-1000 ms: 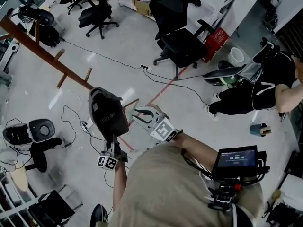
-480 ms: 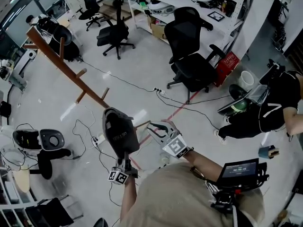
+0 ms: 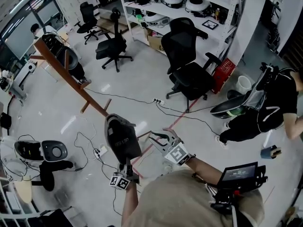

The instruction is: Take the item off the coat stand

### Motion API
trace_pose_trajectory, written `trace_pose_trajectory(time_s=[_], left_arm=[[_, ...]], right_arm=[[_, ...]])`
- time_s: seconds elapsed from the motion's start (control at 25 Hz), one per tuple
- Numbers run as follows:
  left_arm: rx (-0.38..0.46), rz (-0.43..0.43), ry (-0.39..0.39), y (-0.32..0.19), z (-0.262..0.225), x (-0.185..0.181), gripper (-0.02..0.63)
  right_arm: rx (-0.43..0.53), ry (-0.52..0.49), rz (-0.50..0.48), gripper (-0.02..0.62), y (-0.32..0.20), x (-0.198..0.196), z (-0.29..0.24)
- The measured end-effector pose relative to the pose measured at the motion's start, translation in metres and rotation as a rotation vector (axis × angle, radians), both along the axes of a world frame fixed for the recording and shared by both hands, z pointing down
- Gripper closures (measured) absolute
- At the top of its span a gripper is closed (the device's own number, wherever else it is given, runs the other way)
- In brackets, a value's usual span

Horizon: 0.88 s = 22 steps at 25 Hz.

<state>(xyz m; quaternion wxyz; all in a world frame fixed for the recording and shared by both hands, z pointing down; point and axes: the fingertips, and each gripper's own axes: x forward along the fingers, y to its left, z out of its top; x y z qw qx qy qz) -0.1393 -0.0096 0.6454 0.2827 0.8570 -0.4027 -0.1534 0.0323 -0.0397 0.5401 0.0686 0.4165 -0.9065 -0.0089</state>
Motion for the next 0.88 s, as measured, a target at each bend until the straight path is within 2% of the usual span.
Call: trace_pose_trajectory(time_s=[0.2, 0.4, 0.52, 0.68, 0.88], left_arm=[[-0.009, 0.043, -0.009, 0.002, 0.006, -0.022, 0.572], [-0.011, 0.065, -0.036, -0.012, 0.0, -0.02, 0.572], [-0.009, 0.072, -0.046, -0.015, -0.007, -0.033, 0.572], [-0.001, 0.084, -0.045, -0.017, -0.01, -0.048, 0.572], [0.045, 0.084, -0.012, -0.042, -0.023, -0.039, 0.572]], right_arm=[[-0.016, -0.013, 0.0, 0.515, 0.007, -0.025, 0.003], [-0.054, -0.063, 0.052, 0.52, -0.008, -0.005, -0.001], [-0.055, -0.065, 0.07, 0.523, -0.012, -0.01, -0.008], [-0.05, -0.084, 0.034, 0.526, -0.011, -0.026, -0.01], [-0.001, -0.039, -0.008, 0.526, -0.031, -0.028, -0.016]])
